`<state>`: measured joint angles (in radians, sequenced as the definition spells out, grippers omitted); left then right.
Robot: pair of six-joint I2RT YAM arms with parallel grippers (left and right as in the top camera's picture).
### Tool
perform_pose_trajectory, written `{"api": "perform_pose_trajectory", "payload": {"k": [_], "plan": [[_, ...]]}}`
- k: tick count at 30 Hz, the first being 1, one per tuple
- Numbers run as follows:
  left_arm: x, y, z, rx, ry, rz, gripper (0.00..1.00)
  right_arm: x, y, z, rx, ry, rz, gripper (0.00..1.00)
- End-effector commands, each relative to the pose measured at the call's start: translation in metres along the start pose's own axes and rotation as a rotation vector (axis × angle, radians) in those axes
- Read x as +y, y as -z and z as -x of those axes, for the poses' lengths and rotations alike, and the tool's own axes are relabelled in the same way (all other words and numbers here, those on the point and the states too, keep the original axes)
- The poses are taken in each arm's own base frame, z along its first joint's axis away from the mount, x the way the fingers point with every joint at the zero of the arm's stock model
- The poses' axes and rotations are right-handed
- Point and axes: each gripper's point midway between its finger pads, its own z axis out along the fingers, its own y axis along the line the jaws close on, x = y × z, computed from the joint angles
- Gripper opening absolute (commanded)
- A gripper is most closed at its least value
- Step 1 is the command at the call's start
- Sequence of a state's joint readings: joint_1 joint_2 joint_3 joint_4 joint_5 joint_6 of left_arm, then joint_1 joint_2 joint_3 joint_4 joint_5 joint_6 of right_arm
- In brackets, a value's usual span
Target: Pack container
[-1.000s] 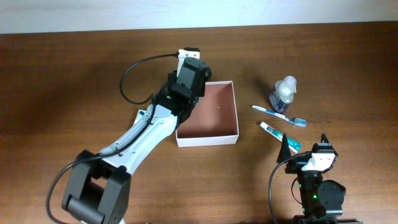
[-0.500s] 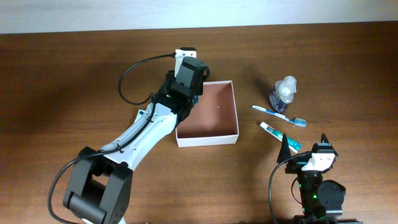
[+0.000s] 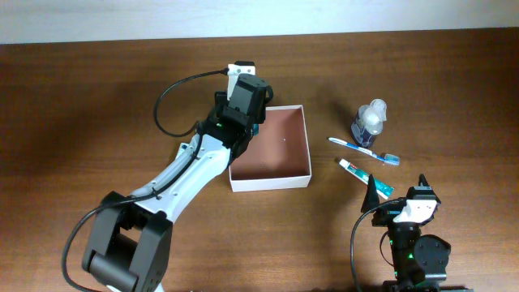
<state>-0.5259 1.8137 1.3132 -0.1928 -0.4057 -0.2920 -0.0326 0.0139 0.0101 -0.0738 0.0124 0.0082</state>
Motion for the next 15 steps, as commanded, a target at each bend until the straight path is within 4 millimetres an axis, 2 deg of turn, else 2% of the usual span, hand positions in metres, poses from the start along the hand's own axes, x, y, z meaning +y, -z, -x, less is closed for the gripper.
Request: {"api": "perform_pose_trajectory", "payload": {"k": [1,6,12,15], "plan": [[0.016,0.028,0.041,-0.090,0.053,0.009,0.68,0.002,0.000,-0.002,0.001,-0.007,0.009,0.99],[0.047,0.055,0.068,-0.138,0.107,0.015,0.71,0.002,0.000,-0.002,0.002,-0.007,0.009,0.99],[0.089,0.086,0.096,-0.172,0.188,-0.074,0.75,0.002,0.000,-0.002,0.001,-0.007,0.009,0.99],[0.128,0.090,0.097,-0.165,0.232,-0.029,0.81,0.002,0.000,-0.002,0.001,-0.007,0.009,0.99]]}}
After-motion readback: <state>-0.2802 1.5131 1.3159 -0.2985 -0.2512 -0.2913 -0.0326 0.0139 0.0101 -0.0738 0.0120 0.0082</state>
